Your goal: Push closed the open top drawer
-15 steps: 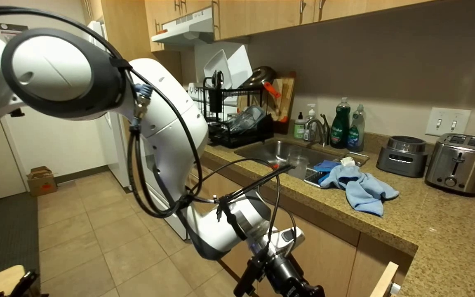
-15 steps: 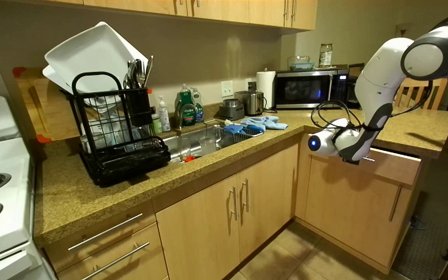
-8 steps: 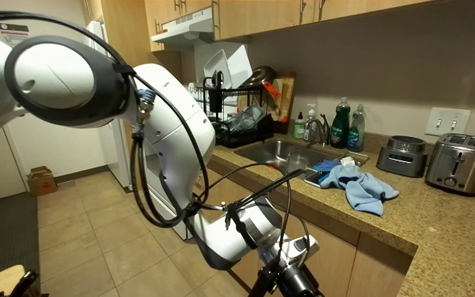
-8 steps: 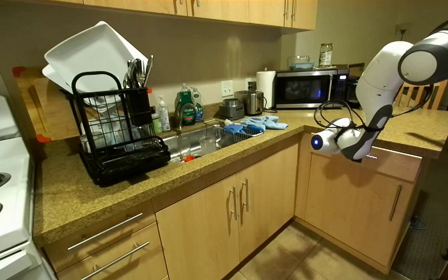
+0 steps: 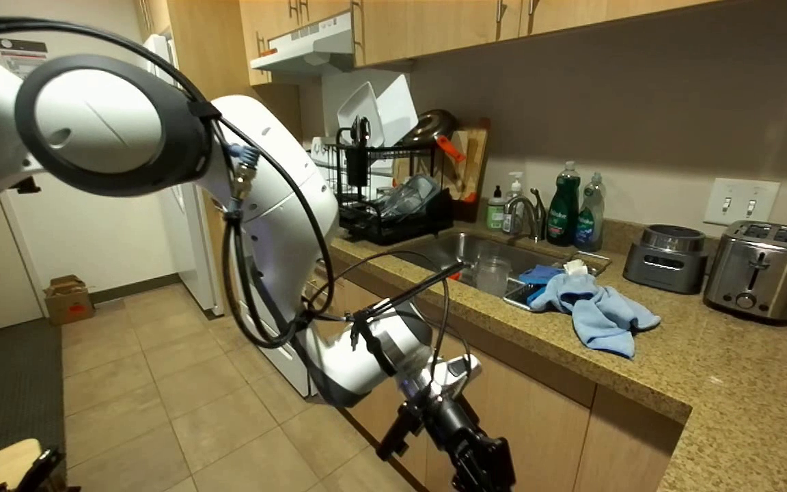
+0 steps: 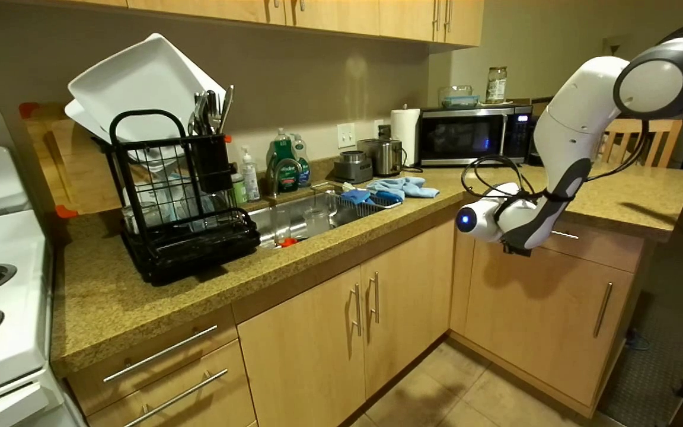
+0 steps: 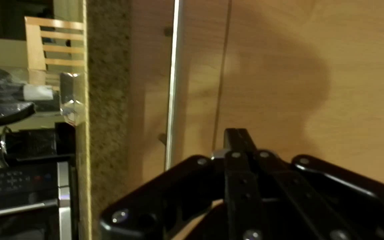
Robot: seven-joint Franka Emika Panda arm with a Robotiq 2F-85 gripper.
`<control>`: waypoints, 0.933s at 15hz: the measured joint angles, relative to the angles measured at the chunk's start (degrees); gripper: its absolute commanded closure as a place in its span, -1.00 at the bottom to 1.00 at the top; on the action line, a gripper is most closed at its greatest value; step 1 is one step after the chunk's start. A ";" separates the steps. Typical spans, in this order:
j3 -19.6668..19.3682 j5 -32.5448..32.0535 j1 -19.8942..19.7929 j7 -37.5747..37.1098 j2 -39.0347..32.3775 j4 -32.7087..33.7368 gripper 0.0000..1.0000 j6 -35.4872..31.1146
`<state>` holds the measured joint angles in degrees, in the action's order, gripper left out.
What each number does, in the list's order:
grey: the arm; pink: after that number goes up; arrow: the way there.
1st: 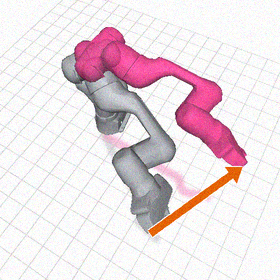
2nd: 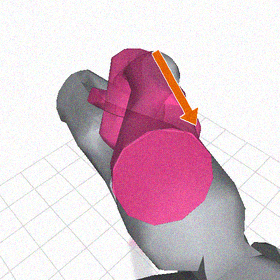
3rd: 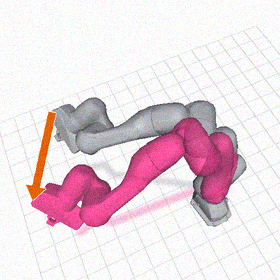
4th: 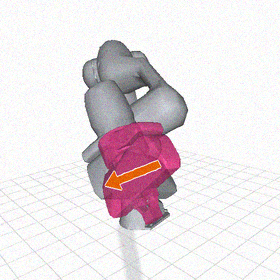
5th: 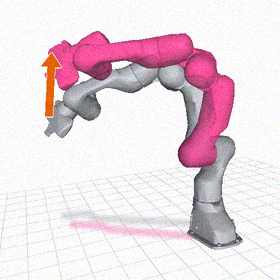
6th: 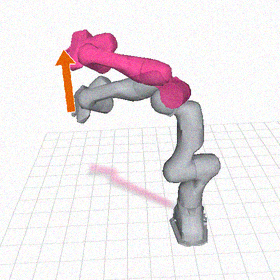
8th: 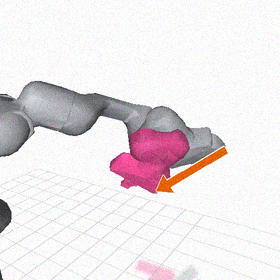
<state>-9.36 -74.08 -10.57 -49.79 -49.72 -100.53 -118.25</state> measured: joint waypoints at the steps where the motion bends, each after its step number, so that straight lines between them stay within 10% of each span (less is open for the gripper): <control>1: 1.89 0.57 1.19 0.00 1.03 -1.52 1.00 -0.99; 8: 14.37 15.43 9.07 3.37 9.76 -12.05 1.00 -4.64; 14: 19.79 40.59 11.72 22.43 25.69 -19.36 1.00 -4.74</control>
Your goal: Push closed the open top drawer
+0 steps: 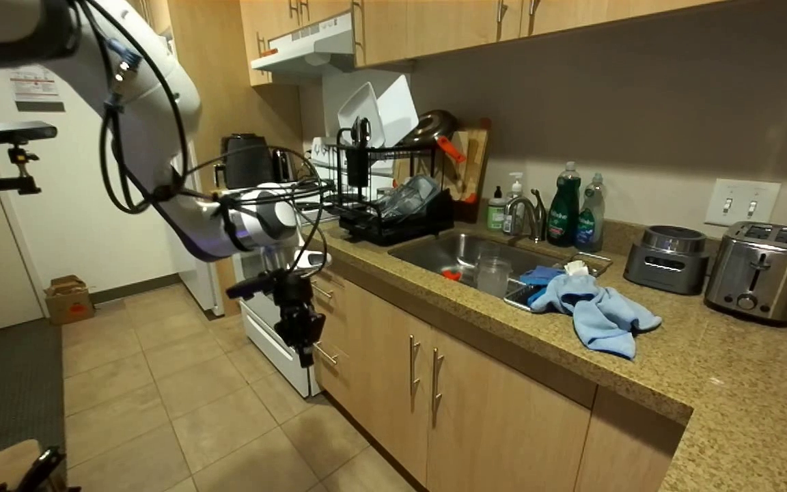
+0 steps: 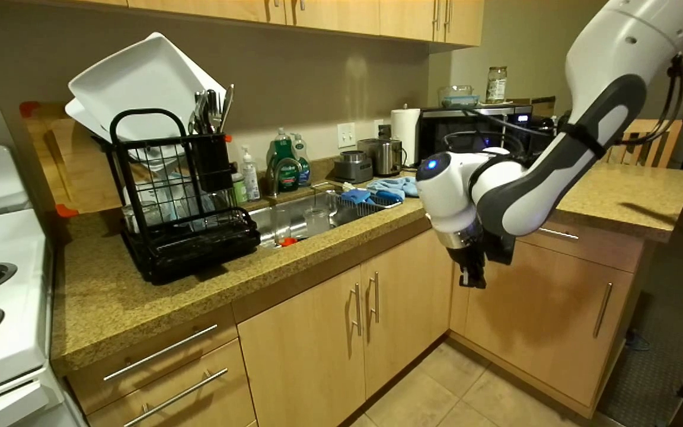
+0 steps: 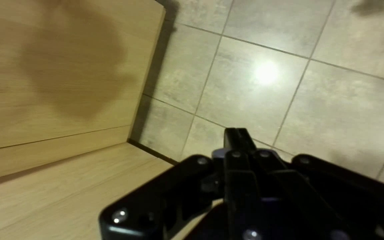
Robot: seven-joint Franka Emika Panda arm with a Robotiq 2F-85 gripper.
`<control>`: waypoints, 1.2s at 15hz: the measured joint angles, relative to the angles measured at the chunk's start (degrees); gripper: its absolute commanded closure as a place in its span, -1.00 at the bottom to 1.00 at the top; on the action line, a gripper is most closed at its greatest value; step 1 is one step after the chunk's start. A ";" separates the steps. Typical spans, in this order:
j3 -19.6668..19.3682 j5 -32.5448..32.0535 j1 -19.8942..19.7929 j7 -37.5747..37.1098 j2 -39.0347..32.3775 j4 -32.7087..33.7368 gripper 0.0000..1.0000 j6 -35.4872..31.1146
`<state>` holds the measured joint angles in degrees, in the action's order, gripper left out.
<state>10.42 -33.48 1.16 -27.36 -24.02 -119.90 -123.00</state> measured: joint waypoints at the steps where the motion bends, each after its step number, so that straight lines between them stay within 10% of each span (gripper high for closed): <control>1: 0.87 4.31 -0.72 4.00 3.17 -1.43 1.00 0.33; 6: 4.01 28.31 -4.92 22.82 19.01 -8.35 1.00 8.30; 10: -1.23 44.10 -3.15 30.69 30.09 -12.67 1.00 20.33; 11: -2.63 46.32 -2.80 31.26 32.23 -13.64 0.48 22.70; 12: -3.82 46.79 -2.50 31.33 34.05 -14.63 0.45 23.36; 13: -4.66 46.75 -2.38 31.28 35.46 -15.66 0.85 23.36; 18: -5.29 44.59 -2.14 31.20 36.52 -18.66 0.44 21.58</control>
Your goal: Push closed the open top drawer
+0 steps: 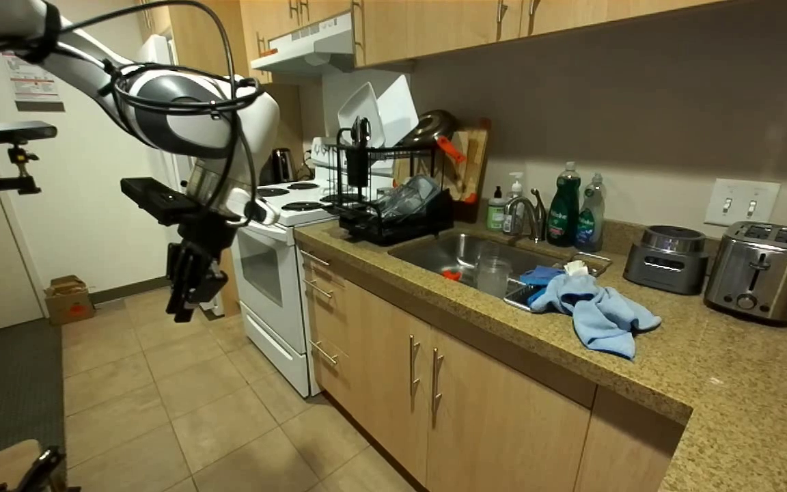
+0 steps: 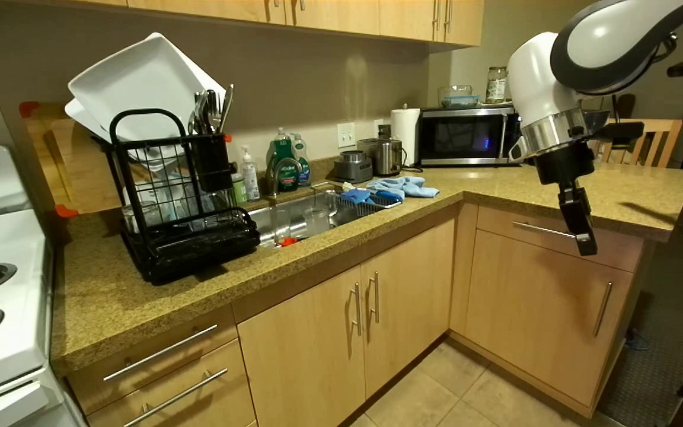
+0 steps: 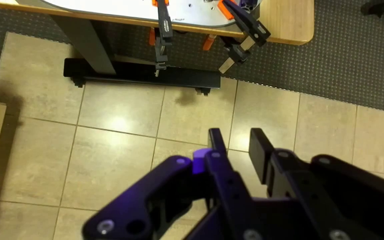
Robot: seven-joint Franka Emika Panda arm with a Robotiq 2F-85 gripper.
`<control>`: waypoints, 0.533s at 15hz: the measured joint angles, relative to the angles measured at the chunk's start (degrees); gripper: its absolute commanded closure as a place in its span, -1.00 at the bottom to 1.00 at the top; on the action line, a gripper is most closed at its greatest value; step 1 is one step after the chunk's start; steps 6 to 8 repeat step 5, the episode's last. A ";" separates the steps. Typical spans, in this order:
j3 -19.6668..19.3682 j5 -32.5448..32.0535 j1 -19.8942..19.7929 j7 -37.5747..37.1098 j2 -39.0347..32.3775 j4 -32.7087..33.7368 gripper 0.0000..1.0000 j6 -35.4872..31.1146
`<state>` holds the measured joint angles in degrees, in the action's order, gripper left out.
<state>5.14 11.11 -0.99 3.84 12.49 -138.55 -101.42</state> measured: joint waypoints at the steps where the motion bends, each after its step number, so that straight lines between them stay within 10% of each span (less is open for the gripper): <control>1: 0.00 -0.01 0.07 -0.03 0.00 -0.02 0.44 -0.04; 8: -0.01 -0.03 0.30 -0.08 0.00 -0.02 0.44 -0.09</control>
